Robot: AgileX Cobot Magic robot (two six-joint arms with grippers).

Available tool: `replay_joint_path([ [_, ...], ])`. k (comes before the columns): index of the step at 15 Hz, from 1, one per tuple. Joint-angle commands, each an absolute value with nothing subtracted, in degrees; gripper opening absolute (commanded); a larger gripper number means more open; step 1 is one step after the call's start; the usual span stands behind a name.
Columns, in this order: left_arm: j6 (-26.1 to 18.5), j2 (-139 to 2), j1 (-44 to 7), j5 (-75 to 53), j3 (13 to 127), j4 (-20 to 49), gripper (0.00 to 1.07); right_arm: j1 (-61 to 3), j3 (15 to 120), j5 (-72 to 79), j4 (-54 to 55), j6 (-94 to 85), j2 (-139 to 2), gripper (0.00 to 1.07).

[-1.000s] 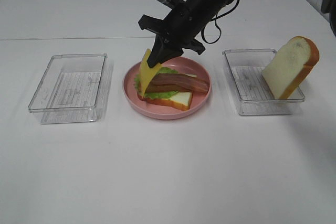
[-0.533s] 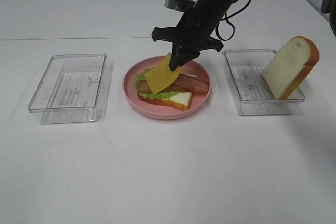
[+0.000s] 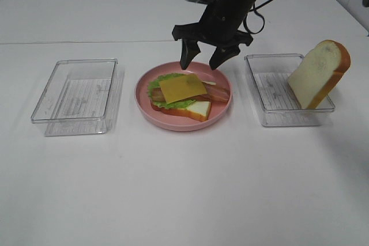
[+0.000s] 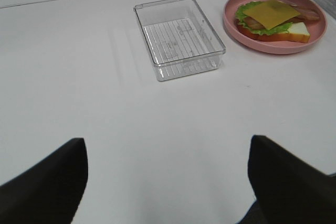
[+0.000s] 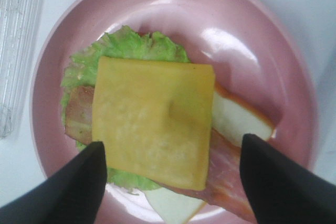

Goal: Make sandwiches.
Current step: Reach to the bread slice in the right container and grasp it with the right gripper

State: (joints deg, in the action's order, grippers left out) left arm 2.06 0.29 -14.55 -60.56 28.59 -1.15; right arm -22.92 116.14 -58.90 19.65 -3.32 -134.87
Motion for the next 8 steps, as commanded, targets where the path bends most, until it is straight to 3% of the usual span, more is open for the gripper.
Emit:
replay_joint_path([
  [1,2.29,1.43,-14.67,-59.87,28.53,-1.38,0.79,-22.92,116.37,-59.82,13.41,-2.75,-130.12,0.69],
  [5,2.29,1.43,-14.67,-59.87,28.53,-1.38,0.79,-22.12,116.37,-65.37,-1.6,1.49,-123.3,0.69],
  [8,2.29,1.43,-14.67,-59.87,28.53,-1.38,0.79,-16.96,116.37,-69.39,-2.69,2.01,-120.09,0.69],
])
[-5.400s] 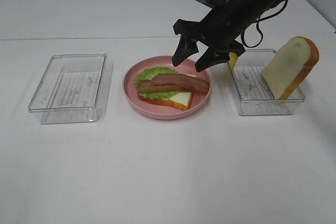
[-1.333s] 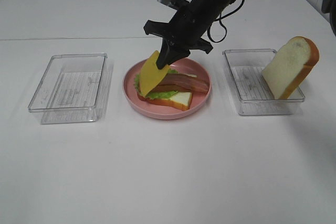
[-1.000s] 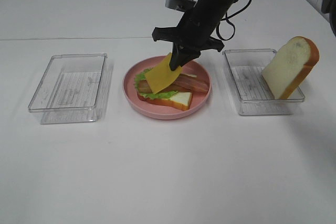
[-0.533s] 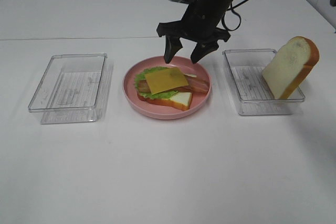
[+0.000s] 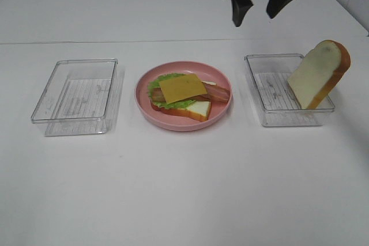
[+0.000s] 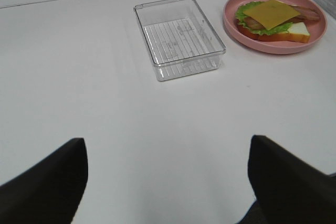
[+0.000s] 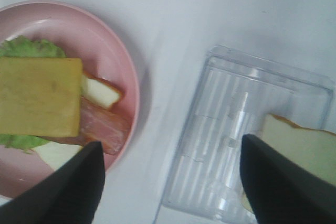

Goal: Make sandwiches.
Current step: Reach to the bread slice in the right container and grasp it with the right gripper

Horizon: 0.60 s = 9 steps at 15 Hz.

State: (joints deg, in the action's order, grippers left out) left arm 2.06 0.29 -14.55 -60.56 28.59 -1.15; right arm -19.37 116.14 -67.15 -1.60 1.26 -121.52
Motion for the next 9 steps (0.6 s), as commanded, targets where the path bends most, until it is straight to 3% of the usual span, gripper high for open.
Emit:
replay_joint_path([
  [1,2.29,1.43,-14.67,-59.87,28.53,-1.38,0.79,-14.84,116.37,-70.24,-2.64,2.01,-119.18,0.69],
  [7,2.29,1.43,-14.67,-59.87,28.53,-1.38,0.79,-1.38,115.05,-73.97,1.72,1.83,-117.91,0.69],
  [9,2.29,1.43,-14.67,-59.87,28.53,-1.38,0.79,-0.11,114.13,-73.97,4.07,1.09,-117.91,0.69],
])
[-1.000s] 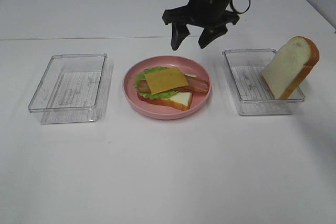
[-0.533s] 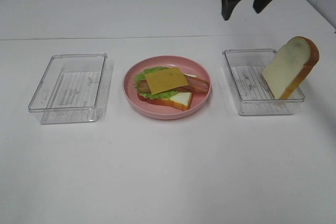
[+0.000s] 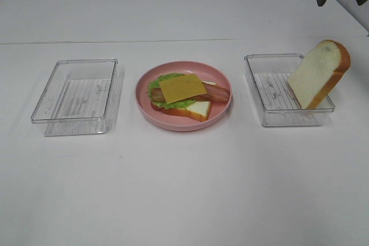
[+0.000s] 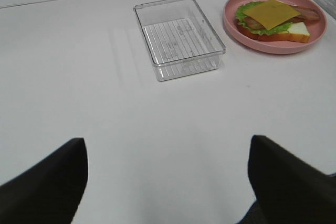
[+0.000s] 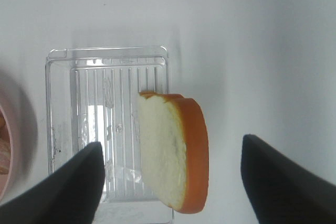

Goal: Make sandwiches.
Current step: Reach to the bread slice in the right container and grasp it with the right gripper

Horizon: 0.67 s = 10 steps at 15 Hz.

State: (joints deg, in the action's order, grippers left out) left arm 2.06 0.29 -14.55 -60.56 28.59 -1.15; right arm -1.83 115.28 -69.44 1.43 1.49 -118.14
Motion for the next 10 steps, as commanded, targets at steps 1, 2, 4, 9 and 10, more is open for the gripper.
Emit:
replay_joint_path([
  [1,2.29,1.43,-14.67,-59.87,28.53,-1.38,0.79,1.26,112.87,-73.97,5.73,0.0,-117.91,0.69],
  [2,2.29,1.43,-14.67,-59.87,28.53,-1.38,0.79,2.52,109.43,-73.97,7.22,-1.83,-118.09,0.69],
  [4,2.29,1.43,-14.67,-59.87,28.53,-1.38,0.79,3.04,107.66,-73.97,7.85,-3.04,-119.06,0.69],
  [9,2.29,1.43,-14.67,-59.87,28.53,-1.38,0.79,3.04,107.31,-73.28,9.97,-4.24,-124.62,0.69],
  [10,2.29,1.43,-14.67,-59.87,28.53,-1.38,0.79,3.04,107.31,-73.4,9.91,-4.47,-125.13,0.69],
])
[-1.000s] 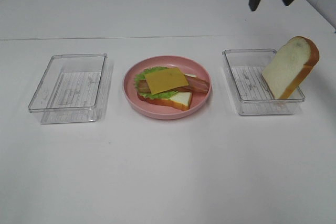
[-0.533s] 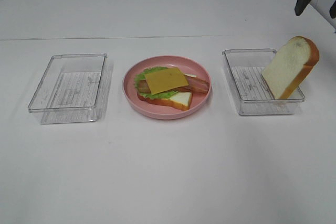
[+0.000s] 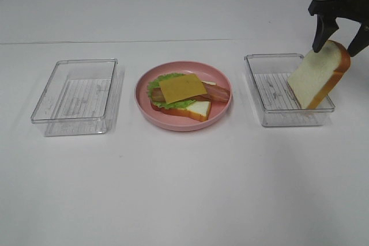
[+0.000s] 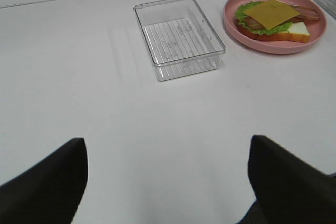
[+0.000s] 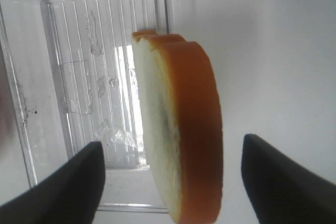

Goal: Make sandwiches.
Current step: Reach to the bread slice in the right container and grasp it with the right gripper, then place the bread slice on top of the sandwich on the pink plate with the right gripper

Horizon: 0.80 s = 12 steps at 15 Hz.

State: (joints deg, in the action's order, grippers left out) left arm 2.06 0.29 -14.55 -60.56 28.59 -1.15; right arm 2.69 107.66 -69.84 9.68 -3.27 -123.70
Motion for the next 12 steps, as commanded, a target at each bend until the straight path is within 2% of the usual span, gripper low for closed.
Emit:
replay_joint_path([
  [1,2.29,1.43,-14.67,-59.87,28.53,-1.38,0.79,3.04,107.31,-72.94,9.63,-4.35,-125.88,0.54],
  [3,2.29,1.43,-14.67,-59.87,28.53,-1.38,0.79,3.04,107.43,-73.28,9.68,-4.07,-125.71,0.13],
  [4,2.29,1.43,-14.67,-59.87,28.53,-1.38,0.79,3.04,107.43,-73.51,9.74,-4.07,-125.71,0.0],
  [8,2.29,1.43,-14.67,-59.87,28.53,-1.38,0.79,3.04,107.6,-73.57,10.6,-4.35,-125.08,0.0],
  [12,2.29,1.43,-14.67,-59.87,28.53,-1.38,0.79,2.92,107.6,-71.79,24.58,-9.4,-119.0,0.0],
])
